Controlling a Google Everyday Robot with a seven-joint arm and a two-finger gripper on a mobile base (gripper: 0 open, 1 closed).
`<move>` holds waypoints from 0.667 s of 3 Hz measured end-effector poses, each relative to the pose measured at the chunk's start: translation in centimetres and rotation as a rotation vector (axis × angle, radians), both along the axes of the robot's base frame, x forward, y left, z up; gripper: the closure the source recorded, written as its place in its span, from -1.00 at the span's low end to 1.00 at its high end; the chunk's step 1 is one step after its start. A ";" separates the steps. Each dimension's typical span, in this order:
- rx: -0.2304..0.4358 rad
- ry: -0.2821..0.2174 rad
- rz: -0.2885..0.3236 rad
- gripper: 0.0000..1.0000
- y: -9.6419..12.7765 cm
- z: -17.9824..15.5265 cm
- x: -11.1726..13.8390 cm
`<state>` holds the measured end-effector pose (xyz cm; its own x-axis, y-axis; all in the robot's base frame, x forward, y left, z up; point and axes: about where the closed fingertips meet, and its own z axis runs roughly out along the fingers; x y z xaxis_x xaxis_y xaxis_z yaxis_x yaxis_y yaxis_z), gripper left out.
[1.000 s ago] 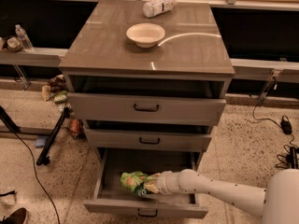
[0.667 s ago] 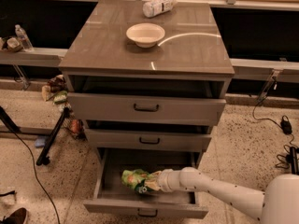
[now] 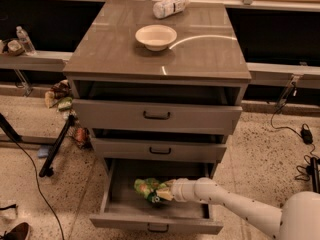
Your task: Place green rice chip bag into bottom drawer
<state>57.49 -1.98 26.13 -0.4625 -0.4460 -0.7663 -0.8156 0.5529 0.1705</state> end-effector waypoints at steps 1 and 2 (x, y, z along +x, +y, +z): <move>0.001 0.003 -0.021 -0.91 -0.5 -0.2 0.1; 0.009 0.019 -0.070 -1.00 -1.4 0.0 -0.2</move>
Offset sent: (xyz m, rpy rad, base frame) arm -0.0047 -0.0295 0.0032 0.0156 0.0363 -0.1416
